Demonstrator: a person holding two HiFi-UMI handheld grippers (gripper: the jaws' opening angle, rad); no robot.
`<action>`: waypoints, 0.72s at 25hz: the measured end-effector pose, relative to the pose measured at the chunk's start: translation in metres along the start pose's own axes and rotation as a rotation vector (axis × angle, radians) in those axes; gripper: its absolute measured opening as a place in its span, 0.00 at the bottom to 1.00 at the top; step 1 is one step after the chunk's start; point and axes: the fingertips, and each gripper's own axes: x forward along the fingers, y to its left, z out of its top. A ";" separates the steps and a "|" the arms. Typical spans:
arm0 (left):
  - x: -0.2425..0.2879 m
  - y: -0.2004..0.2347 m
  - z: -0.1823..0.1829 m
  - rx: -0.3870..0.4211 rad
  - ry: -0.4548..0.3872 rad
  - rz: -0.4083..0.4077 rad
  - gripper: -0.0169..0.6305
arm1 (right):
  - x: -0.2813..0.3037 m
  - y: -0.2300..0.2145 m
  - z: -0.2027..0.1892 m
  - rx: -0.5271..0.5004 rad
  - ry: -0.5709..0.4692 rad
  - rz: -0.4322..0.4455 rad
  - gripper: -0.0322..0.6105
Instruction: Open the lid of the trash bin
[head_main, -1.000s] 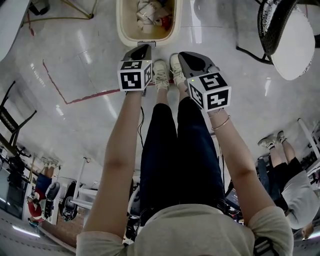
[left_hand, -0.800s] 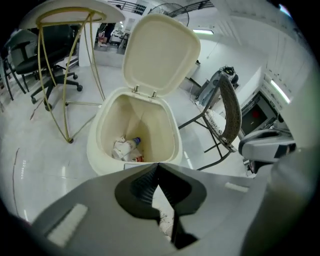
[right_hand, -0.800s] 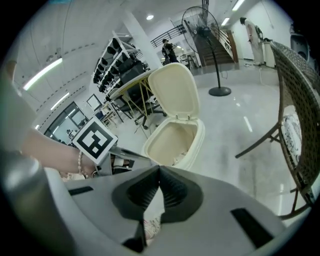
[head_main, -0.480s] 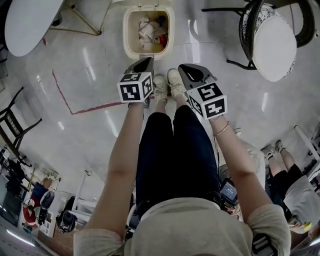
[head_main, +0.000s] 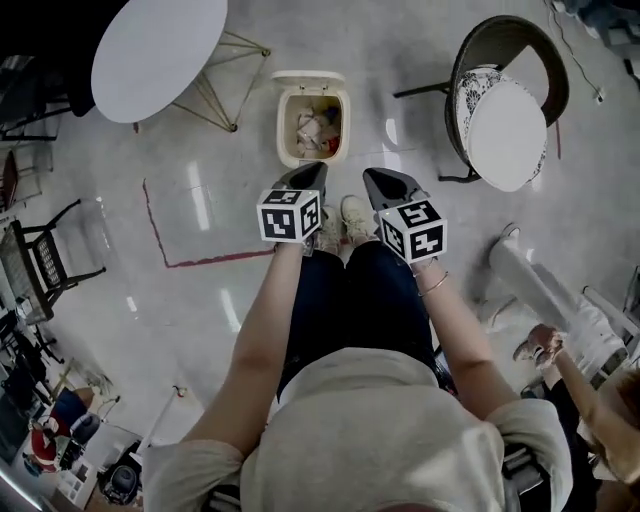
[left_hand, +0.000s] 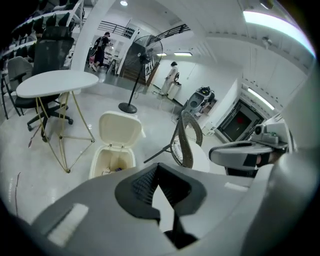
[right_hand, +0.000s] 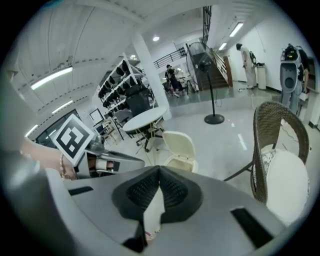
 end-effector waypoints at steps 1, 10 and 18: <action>-0.011 -0.006 0.009 0.008 -0.018 -0.007 0.04 | -0.008 0.005 0.011 -0.014 -0.022 -0.001 0.06; -0.115 -0.066 0.082 0.129 -0.224 -0.089 0.04 | -0.076 0.078 0.082 -0.208 -0.139 0.068 0.06; -0.196 -0.100 0.153 0.241 -0.474 -0.125 0.04 | -0.106 0.104 0.155 -0.232 -0.319 0.049 0.06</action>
